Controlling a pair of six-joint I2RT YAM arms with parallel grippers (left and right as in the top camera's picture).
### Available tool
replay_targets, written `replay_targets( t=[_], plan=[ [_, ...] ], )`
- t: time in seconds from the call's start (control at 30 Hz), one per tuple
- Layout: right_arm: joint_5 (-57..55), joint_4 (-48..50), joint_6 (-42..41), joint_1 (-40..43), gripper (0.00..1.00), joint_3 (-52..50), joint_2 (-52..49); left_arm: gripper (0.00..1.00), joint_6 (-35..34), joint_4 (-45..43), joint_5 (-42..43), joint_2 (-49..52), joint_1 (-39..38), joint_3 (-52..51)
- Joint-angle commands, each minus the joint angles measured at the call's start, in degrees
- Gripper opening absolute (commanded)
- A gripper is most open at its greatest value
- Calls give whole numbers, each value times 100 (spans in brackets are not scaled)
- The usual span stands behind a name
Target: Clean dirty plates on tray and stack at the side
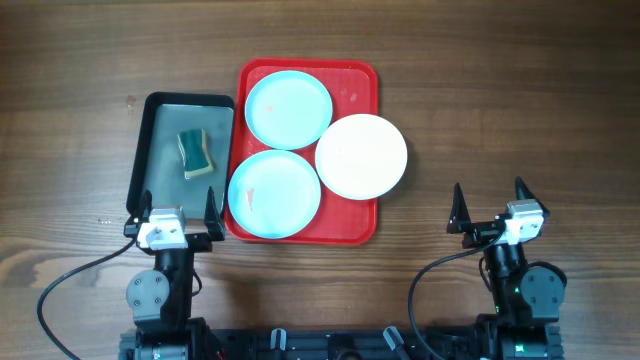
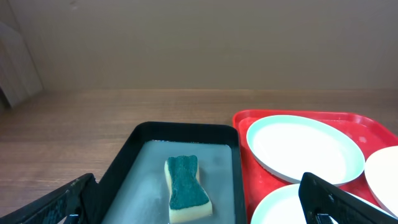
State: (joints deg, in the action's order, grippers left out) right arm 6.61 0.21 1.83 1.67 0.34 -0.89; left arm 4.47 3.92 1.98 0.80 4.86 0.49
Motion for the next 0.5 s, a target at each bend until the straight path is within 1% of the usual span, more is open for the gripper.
replay_targets(
  t=[0.0,0.47],
  plan=[
    [68,24,79,-20,100,-4,31,100,111,44,7,11,-26,-17],
    [68,24,79,-20,100,-4,31,100,111,44,7,39,-26,-17]
  ],
)
